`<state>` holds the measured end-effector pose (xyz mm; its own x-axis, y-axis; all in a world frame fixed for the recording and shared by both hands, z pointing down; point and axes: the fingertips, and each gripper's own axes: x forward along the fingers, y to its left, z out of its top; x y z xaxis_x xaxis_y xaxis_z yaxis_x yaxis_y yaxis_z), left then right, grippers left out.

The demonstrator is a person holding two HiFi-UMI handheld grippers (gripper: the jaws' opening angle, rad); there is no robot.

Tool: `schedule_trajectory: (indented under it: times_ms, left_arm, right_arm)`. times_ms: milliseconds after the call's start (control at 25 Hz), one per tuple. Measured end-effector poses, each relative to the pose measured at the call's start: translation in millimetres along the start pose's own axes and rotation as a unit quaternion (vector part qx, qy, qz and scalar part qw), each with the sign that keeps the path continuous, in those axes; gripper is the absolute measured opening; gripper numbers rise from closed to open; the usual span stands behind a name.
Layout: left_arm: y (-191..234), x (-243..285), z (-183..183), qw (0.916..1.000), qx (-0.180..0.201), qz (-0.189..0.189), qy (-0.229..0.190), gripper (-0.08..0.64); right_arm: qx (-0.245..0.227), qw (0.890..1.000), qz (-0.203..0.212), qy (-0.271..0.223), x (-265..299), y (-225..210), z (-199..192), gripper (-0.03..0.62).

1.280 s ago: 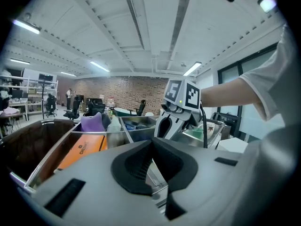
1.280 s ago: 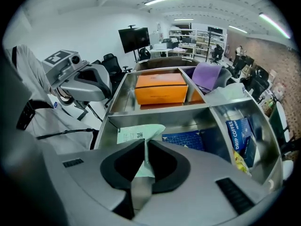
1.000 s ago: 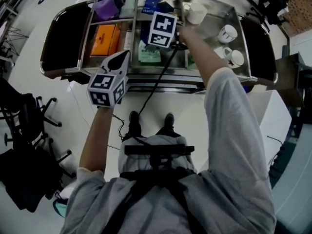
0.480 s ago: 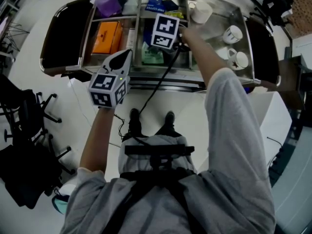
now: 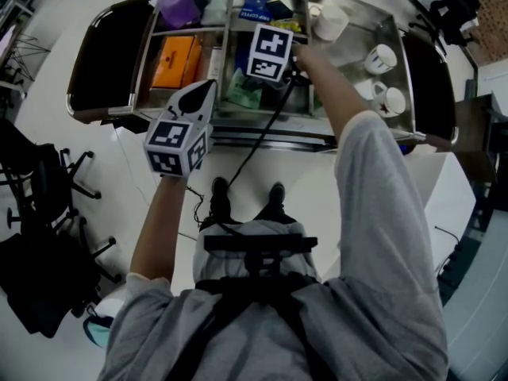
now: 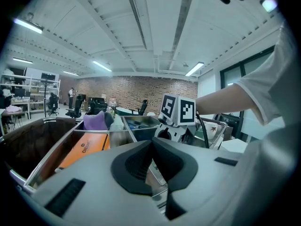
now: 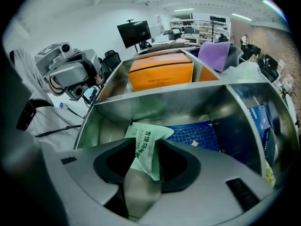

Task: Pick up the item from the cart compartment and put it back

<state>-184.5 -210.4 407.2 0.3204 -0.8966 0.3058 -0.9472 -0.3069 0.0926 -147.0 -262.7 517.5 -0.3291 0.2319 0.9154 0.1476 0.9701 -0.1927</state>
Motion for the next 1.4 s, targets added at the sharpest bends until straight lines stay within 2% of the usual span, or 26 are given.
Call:
schedule_trajectory:
  times_ms: [360,640,680,760,800,920,1200,1400]
  left_arm:
    - [0.8,-1.8,2.9,1.0,0.003,0.003,-0.002,0.0]
    - [-2.1,-6.6,9.9,0.9999,0.013,0.002,-0.008,0.0]
    - [-2.8,-7.5,11.7,0.9999,0.014,0.001,-0.01,0.0]
    - [-4.1,-10.1,14.5,0.9998,0.017,0.001,-0.012,0.0]
    - [-4.8,-11.5,15.5,0.9997,0.019,0.001,-0.013,0.0]
    - [-6.7,-16.1,17.6,0.9997,0.02,0.002,-0.016,0.0]
    - [-9.7,-23.6,13.1,0.9998,0.015,0.0,-0.014,0.0]
    - [-7.5,-26.8,11.2,0.9998,0.015,0.0,-0.013,0.0]
  right_arm:
    - [-0.007,1.0,0.004,0.004,-13.0,2.8,1.8,0.166]
    - [-0.027,0.999,-0.031,-0.023,-36.4,4.9,10.4,0.161]
    - [-0.028,0.998,-0.042,-0.028,-41.5,3.9,11.1,0.133]
    - [-0.025,0.996,-0.07,-0.041,-53.5,0.3,12.7,0.031]
    - [-0.024,0.995,-0.08,-0.048,-59.5,-0.4,13.2,0.011]
    - [-0.016,0.993,-0.093,-0.073,-76.6,4.2,13.0,0.011]
    - [0.01,0.983,-0.135,-0.125,-111.1,15.3,4.9,0.011]
    - [0.048,0.965,-0.17,-0.193,-141.1,26.8,2.2,0.011]
